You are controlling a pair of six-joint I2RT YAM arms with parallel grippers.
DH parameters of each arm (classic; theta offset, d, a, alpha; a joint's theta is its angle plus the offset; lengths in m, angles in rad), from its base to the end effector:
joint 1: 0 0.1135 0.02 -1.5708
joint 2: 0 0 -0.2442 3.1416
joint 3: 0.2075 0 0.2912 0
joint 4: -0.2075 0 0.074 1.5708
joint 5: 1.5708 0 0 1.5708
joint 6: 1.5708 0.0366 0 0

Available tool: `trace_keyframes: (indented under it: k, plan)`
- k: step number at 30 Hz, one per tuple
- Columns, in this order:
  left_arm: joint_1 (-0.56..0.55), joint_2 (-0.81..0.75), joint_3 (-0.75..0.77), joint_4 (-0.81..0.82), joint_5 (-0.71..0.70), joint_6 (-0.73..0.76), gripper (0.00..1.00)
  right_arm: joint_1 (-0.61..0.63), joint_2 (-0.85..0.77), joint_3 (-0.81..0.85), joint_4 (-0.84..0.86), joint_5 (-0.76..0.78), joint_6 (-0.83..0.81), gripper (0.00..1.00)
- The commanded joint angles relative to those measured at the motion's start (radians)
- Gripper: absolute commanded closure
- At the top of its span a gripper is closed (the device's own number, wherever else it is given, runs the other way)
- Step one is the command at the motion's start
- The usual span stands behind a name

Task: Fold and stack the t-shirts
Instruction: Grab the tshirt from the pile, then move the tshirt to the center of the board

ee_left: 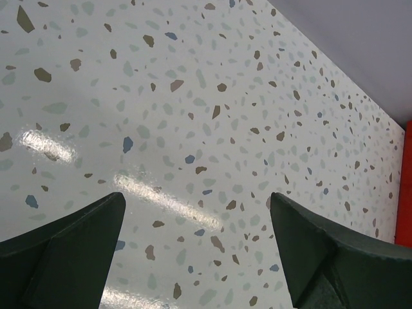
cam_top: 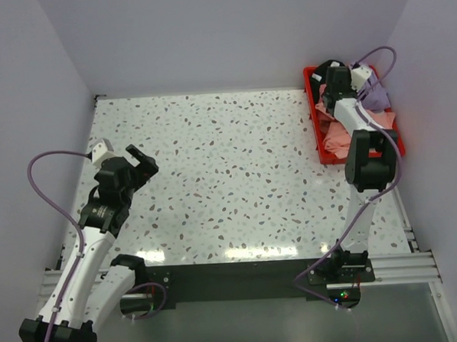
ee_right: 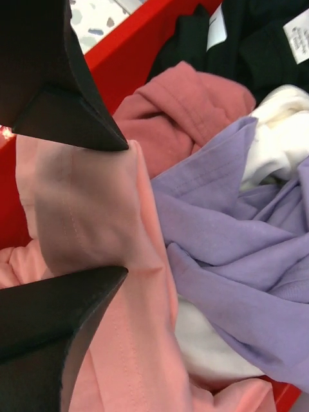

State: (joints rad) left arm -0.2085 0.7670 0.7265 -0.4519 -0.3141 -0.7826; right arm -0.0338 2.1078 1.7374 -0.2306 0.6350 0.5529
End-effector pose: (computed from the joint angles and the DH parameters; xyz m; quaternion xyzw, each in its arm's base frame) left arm 0.2246 -0.0360 0.2799 -0.3170 0.7901 -0.1231 0.5099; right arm 0.5166 -0.0392 0.2176 0.3823 0.7625 -0.1533 0.4989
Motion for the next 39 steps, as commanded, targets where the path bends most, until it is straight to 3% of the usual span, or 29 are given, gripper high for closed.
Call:
trace_keyframes:
  k: [1,2,3,6,7,12,22,31,39]
  plan:
    - [0.009,-0.008,0.016,0.042,0.001,0.008,0.00,-0.003,0.017,0.042,0.020,0.032,0.010,0.27]
    - [0.009,-0.009,0.017,0.042,0.000,0.008,0.00,-0.003,0.014,0.040,0.030,0.031,-0.007,0.40]
    - [0.009,-0.014,0.016,0.042,-0.002,0.009,0.00,-0.003,0.008,0.036,0.037,0.032,-0.016,0.62]
    - [0.009,-0.024,0.014,0.041,-0.008,0.006,0.00,-0.003,-0.037,0.016,0.054,0.048,-0.056,0.88]
    - [0.008,-0.026,0.013,0.038,-0.008,0.003,0.00,-0.003,-0.055,0.004,0.062,0.043,-0.062,0.91]
    - [0.009,-0.037,0.013,0.039,0.012,0.002,0.00,-0.005,-0.213,-0.140,0.131,0.012,-0.076,1.00]
    - [0.008,-0.057,-0.002,0.053,0.050,-0.006,0.00,0.026,-0.595,-0.251,0.155,-0.205,-0.151,1.00]
    - [0.009,-0.069,-0.009,0.064,0.079,-0.009,0.00,0.147,-0.767,-0.041,0.100,-0.452,-0.186,1.00]
    - [0.008,-0.066,-0.010,0.070,0.107,-0.012,0.00,0.316,-0.629,0.325,-0.016,-0.673,-0.177,1.00]
